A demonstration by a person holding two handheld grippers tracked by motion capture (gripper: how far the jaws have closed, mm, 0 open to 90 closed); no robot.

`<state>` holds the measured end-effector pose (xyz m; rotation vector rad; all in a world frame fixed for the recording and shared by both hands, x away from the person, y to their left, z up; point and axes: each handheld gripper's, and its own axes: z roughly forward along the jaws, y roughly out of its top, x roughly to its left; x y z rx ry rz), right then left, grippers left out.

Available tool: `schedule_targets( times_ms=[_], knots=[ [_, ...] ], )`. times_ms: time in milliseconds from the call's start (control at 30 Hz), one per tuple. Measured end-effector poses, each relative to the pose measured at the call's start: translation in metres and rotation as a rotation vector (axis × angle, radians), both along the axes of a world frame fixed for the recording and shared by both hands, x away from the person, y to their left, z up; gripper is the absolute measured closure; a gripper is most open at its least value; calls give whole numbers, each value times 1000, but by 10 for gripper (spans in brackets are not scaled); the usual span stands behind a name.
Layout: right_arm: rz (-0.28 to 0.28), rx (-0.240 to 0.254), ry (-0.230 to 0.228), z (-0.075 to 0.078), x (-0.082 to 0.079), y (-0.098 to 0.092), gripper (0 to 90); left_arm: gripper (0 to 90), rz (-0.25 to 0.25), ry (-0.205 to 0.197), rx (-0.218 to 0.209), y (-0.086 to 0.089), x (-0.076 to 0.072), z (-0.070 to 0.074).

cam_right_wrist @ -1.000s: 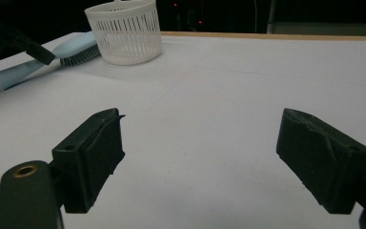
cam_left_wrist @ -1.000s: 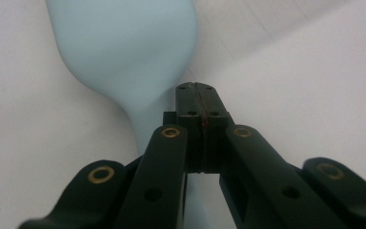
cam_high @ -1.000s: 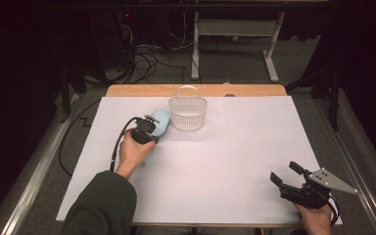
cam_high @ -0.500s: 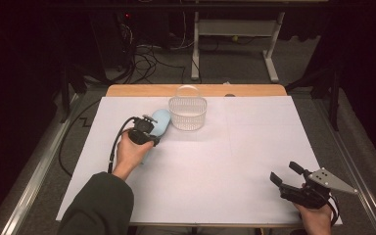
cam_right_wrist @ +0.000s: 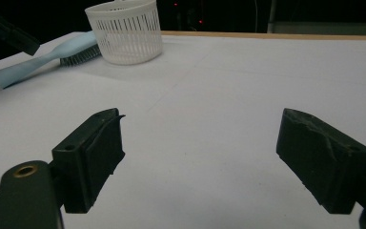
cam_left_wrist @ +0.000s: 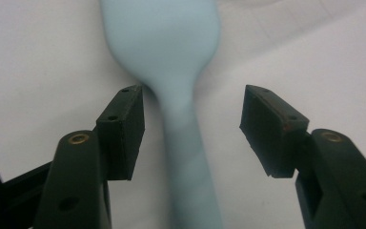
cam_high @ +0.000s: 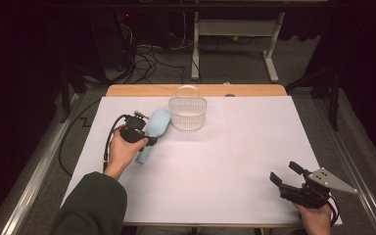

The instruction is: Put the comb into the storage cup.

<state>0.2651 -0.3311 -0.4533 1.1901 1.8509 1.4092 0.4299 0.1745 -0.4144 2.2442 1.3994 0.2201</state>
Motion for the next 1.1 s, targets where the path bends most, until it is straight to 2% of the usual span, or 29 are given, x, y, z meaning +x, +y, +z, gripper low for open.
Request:
schedule_targets(
  times_ms=[333, 600, 700, 867, 1100],
  knots=[
    [-1, 1, -2, 0, 0, 0, 166, 392, 5, 25, 35, -2, 11, -15],
    [-1, 4, -1, 0, 0, -1, 166, 415, 15, 50, 59, -10, 19, -26],
    [0, 3, -2, 0, 0, -1, 166, 453, 23, 52, 61, -12, 21, -29],
    [0, 3, -1, 0, 0, -1, 166, 575, 29, 48, 69, -13, 23, -31],
    [1, 0, -3, 0, 0, -1, 166, 658, 53, 63, 65, -12, 24, -30]
  ],
)
